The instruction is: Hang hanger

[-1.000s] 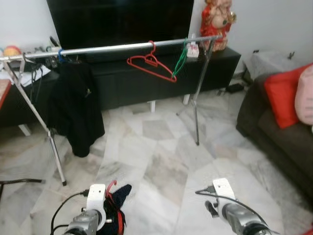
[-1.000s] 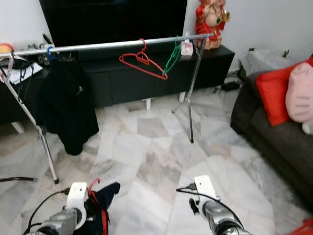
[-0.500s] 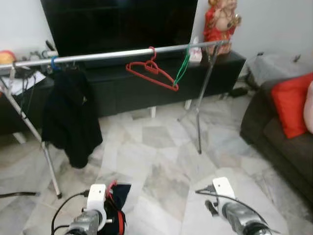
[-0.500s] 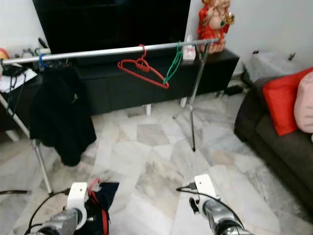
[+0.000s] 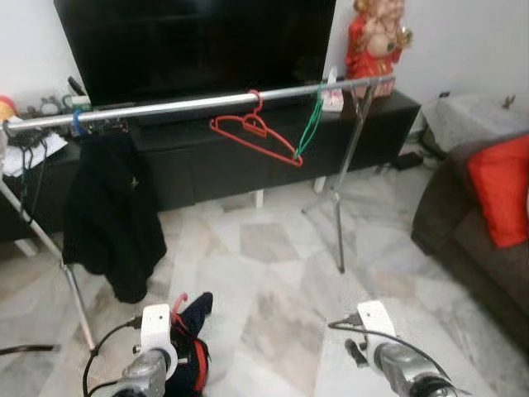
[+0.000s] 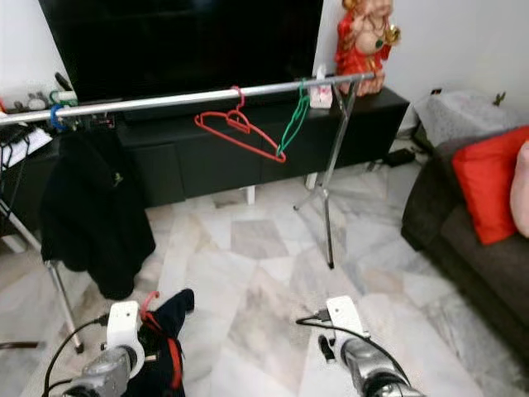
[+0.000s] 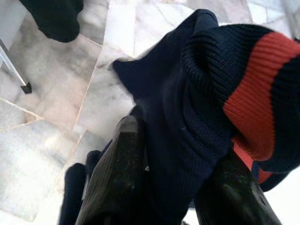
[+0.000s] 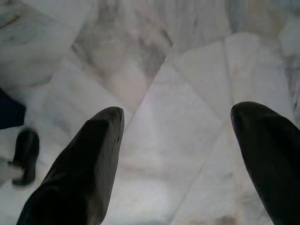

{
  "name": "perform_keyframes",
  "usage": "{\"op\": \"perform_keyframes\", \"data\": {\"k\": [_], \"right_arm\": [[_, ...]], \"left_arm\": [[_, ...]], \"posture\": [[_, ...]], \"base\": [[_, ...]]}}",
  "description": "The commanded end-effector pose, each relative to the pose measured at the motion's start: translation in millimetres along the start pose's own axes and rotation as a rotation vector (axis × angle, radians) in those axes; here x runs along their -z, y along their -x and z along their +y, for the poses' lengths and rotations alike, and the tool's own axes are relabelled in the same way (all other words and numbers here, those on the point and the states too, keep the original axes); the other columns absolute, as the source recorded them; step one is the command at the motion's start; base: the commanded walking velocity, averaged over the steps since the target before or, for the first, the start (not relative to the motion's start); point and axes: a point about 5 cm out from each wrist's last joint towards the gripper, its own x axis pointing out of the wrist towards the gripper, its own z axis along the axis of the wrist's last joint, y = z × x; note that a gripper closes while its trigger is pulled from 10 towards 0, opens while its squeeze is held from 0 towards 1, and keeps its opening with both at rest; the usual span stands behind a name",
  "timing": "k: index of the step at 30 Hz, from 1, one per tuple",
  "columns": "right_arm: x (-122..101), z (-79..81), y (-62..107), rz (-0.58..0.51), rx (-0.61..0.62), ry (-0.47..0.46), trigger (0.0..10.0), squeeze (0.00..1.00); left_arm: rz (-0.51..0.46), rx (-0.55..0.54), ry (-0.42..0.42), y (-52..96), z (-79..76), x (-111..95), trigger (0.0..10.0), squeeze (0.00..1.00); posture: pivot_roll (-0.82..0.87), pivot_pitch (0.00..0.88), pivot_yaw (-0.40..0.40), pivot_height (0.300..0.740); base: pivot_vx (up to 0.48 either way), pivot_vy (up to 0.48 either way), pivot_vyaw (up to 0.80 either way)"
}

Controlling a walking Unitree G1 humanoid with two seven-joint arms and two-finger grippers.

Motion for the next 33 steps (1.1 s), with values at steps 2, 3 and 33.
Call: {"op": "perform_keyframes", "data": {"k": [2, 3, 33], "right_arm": [[-7.5, 6.9, -0.7, -0.021, -0.018, 0.005, 10.0, 0.00], [-7.5, 6.9, -0.7, -0.021, -0.018, 0.005, 10.0, 0.00], [-7.8, 6.9, -0.7, -0.018, -0.021, 0.014, 10.0, 0.00]], "left_arm": [[-0.009, -0.021, -0.011, 0.1, 6.4, -2.9, 10.0, 0.00], [-0.008, -0.021, -0.011, 0.1, 6.3, -2.8, 10.0, 0.00], [-0.003, -0.021, -0.015, 0.1, 6.4, -2.3, 10.0, 0.00]], "posture": [[0.02, 0.000, -0.052, 0.740], [0.02, 0.000, -0.052, 0.740], [0.02, 0.000, -0.053, 0.740]], "base": [[0.349, 0.000, 0.00], [0.345, 0.000, 0.00], [0.348, 0.000, 0.00]]}}
